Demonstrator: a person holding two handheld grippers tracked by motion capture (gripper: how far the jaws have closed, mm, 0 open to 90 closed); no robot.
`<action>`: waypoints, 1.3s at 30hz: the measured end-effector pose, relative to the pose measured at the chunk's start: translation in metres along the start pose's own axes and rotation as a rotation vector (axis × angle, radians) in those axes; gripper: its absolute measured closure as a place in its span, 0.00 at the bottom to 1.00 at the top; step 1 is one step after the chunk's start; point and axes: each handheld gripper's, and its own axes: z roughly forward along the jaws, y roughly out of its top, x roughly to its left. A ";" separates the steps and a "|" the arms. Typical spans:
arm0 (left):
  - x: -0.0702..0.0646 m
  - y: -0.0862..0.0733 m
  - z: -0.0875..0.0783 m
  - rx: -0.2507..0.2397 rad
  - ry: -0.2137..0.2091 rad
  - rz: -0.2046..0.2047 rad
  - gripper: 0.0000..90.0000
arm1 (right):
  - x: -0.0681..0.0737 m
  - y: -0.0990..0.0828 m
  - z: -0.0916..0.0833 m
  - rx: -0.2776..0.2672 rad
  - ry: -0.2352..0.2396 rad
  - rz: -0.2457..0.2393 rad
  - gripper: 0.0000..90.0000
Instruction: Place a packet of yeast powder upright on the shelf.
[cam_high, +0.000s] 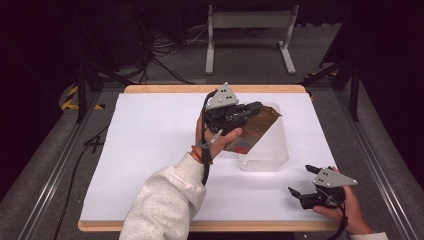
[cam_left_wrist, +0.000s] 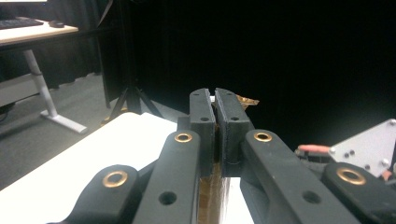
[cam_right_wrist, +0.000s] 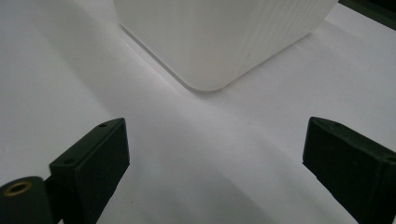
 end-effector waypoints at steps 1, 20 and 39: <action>-0.001 0.000 0.004 0.000 -0.003 0.001 0.96 | 0.000 0.000 0.000 0.003 0.002 -0.004 0.09; -0.003 0.000 0.045 -0.026 0.009 -0.037 0.96 | 0.001 0.000 -0.002 -0.009 0.011 -0.013 0.09; -0.014 -0.017 0.061 -0.046 -0.005 -0.068 0.96 | 0.001 0.000 -0.001 -0.006 0.019 -0.018 0.09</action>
